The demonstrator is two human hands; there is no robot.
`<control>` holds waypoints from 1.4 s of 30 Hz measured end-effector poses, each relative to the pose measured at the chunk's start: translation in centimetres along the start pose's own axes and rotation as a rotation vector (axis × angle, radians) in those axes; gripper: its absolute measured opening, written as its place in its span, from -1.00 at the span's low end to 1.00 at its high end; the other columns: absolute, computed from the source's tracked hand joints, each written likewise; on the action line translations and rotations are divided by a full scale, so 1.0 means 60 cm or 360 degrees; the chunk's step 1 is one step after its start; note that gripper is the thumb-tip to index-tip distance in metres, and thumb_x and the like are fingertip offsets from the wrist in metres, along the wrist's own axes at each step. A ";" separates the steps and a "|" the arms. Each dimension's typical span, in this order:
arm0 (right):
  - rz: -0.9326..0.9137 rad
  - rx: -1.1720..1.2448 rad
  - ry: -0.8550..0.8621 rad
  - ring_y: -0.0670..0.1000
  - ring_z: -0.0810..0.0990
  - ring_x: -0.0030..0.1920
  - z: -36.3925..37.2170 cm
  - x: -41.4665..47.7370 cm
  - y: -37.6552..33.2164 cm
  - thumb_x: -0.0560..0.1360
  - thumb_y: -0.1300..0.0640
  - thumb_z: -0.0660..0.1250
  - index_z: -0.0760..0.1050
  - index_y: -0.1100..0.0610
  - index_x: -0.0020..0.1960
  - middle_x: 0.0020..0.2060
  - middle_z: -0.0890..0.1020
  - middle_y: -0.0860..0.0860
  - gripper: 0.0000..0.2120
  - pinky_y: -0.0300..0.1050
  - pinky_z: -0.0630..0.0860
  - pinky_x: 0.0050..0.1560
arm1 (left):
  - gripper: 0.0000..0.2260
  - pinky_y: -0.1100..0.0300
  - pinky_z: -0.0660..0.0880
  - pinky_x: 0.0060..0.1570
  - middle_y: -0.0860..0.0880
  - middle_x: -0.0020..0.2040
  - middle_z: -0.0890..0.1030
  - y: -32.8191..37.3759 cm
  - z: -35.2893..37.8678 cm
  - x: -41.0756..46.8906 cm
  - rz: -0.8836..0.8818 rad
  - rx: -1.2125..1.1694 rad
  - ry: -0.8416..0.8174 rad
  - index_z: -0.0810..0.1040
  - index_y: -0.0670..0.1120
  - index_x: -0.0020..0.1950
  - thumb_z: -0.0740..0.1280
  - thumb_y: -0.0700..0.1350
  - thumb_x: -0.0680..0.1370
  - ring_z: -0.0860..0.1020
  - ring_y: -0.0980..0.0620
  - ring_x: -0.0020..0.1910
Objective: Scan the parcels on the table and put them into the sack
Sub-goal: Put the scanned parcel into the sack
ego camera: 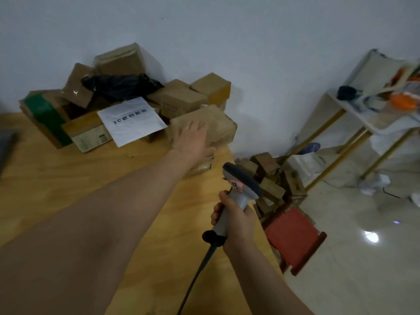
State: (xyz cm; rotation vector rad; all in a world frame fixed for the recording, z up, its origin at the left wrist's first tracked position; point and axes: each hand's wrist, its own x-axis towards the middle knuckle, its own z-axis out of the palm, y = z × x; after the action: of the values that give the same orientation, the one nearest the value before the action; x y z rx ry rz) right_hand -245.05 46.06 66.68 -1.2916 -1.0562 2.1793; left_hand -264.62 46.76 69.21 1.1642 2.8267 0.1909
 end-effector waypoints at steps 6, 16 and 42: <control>0.0040 -0.0036 -0.0071 0.02 0.45 -0.52 -0.018 0.033 -0.004 0.50 0.27 0.38 0.49 0.24 -0.06 -0.46 0.52 0.09 -0.92 -0.12 0.44 -0.47 | -0.49 0.03 0.25 0.36 -0.18 0.49 0.21 -0.015 0.036 0.033 -0.0020 0.0133 -0.0119 0.10 -0.18 0.54 0.18 -0.10 0.64 0.16 -0.14 0.48; 0.0081 0.0002 -0.0085 0.01 0.44 -0.54 -0.003 0.024 0.005 0.49 0.29 0.38 0.47 0.26 -0.10 -0.48 0.51 0.09 -0.92 -0.15 0.42 -0.49 | -0.38 0.16 0.04 0.47 -0.10 0.59 -0.06 -0.093 0.053 -0.072 0.0115 0.0210 -0.0053 -0.07 -0.15 0.58 0.17 -0.35 0.61 -0.05 -0.04 0.56; 0.0084 -0.0275 -0.0019 0.04 0.41 -0.52 0.084 0.056 -0.001 0.50 0.22 0.39 0.43 0.24 -0.27 -0.47 0.48 0.10 -0.78 -0.14 0.41 -0.45 | -0.07 0.00 0.36 0.34 -0.10 0.56 0.15 -0.138 0.031 -0.199 -0.0148 -0.0460 0.0054 -0.40 -0.10 0.52 0.28 0.16 0.54 0.32 -0.09 0.43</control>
State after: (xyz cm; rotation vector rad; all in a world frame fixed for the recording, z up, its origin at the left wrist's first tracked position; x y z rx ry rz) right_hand -251.06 46.25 66.27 -1.3971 -1.2522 2.1759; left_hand -261.67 32.66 66.45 0.9747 2.7525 0.5943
